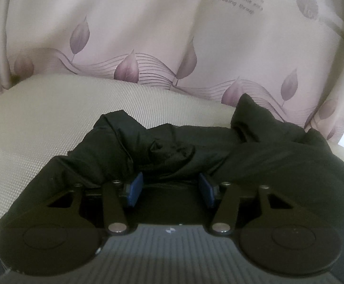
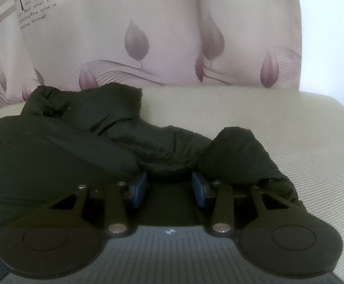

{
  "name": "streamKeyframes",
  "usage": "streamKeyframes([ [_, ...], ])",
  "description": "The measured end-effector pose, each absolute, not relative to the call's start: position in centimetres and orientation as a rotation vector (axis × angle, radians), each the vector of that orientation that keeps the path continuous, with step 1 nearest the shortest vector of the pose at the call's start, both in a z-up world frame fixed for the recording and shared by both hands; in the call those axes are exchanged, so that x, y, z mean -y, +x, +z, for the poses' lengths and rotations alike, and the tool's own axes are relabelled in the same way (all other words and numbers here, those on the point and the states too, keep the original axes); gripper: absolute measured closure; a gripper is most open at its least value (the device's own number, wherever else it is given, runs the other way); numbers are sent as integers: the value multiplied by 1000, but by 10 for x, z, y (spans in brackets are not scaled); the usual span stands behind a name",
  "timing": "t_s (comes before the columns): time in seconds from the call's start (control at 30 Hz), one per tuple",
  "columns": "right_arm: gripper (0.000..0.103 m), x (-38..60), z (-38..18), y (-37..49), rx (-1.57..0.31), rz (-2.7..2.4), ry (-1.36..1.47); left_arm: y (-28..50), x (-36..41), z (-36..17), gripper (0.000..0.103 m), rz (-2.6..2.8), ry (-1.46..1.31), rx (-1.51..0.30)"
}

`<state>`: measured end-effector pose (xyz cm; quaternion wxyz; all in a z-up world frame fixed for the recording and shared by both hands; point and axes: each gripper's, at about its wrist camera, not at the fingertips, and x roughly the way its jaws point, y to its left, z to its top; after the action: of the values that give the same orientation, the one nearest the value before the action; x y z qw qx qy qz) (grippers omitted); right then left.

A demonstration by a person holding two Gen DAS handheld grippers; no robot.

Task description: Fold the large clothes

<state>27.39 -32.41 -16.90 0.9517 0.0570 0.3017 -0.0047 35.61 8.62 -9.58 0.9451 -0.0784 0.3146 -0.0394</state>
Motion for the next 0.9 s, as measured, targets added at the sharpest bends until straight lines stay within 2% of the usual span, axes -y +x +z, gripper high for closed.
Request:
streamKeyframes([
  [0.47,63,317,-169,278,-622,-36,53,359,-83,-97,48,-65,-135,-650],
  [0.77,60,333,-154,271,-630,-11,153,359,-80,-97,48,-54,-116,-645],
  [0.9,58,317,-110,238,-458,-41,129,358,-80,-97,48,-54,-116,-643],
])
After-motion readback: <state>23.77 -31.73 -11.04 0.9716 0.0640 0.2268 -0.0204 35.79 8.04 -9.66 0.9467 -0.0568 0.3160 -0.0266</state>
